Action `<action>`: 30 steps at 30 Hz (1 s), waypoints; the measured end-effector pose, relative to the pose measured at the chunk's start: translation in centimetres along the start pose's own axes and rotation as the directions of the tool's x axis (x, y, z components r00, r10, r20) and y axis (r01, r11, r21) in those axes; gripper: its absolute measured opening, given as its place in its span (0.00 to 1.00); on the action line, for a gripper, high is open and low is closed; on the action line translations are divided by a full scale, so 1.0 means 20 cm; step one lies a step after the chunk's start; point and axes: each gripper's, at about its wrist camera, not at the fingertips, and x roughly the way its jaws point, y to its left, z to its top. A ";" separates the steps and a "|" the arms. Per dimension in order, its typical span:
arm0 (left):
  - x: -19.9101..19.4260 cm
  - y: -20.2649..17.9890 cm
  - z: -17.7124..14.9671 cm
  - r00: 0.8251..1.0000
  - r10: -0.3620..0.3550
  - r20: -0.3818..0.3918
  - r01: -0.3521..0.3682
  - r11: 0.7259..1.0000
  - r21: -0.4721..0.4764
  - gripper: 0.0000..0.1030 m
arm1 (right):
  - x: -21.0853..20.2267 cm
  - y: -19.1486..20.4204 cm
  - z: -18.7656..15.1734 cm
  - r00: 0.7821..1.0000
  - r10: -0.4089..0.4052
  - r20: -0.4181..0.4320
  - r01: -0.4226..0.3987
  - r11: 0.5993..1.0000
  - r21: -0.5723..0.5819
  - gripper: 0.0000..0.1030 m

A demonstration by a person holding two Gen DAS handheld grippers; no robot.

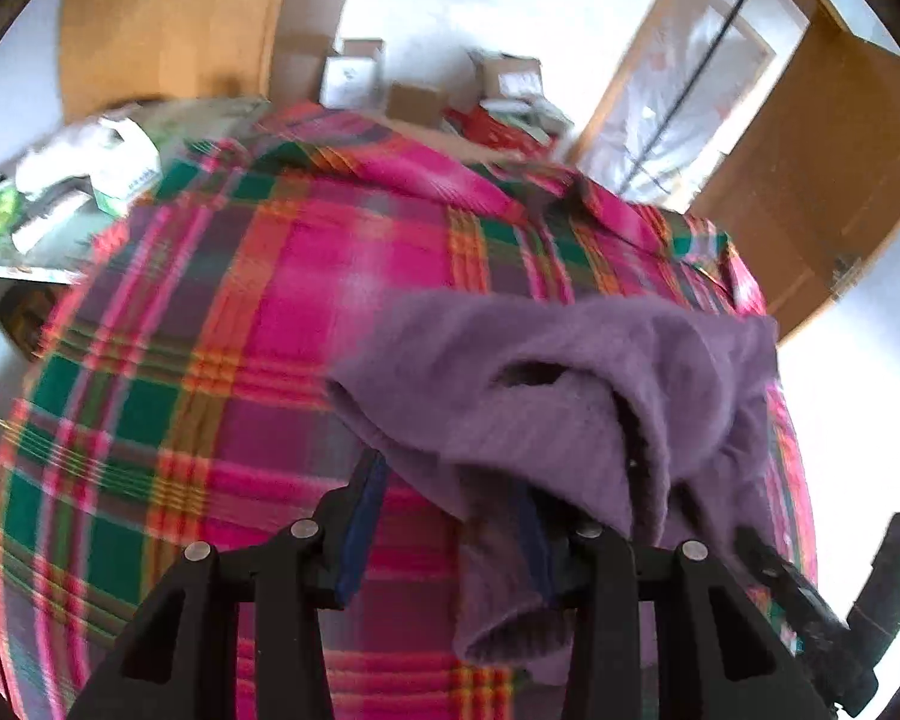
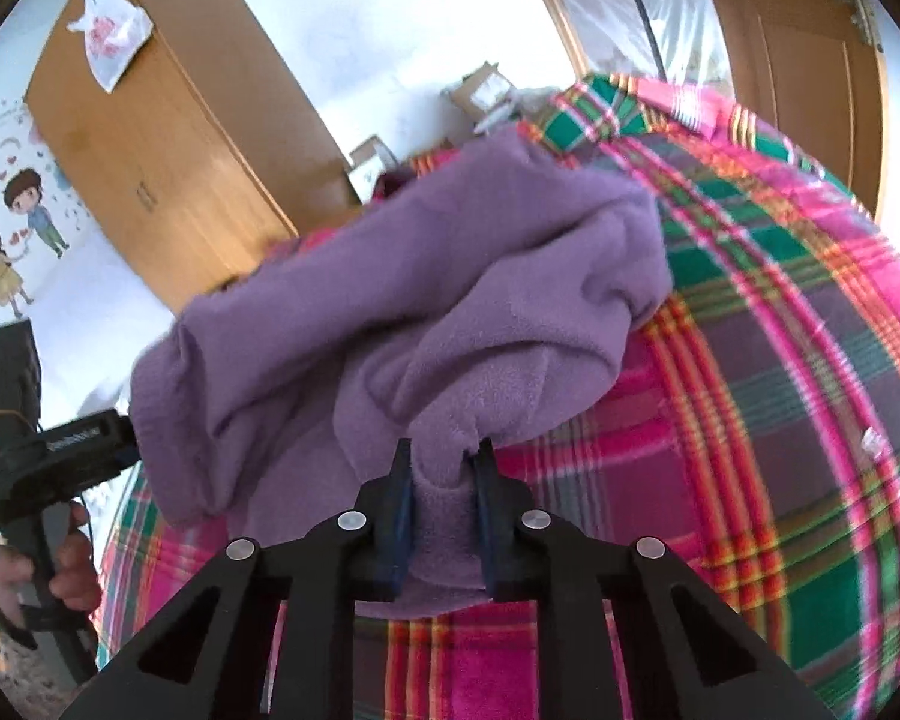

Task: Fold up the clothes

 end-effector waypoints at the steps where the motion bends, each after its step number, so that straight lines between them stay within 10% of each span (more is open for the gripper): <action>1: 0.00 0.01 0.01 1.000 0.000 -0.006 0.000 1.000 -0.009 0.41 | -0.02 -0.01 0.01 1.000 -0.003 0.014 0.003 1.000 -0.004 0.17; 16: -0.14 -0.11 -0.10 0.982 -0.178 -0.063 0.180 0.984 0.012 0.41 | -0.14 -0.11 0.10 0.992 -0.095 0.086 0.097 0.995 -0.023 0.15; 30: -0.14 -0.29 -0.26 0.979 -0.172 -0.105 0.184 0.976 0.118 0.42 | -0.06 -0.19 0.07 0.998 -0.056 0.039 0.055 0.998 0.030 0.16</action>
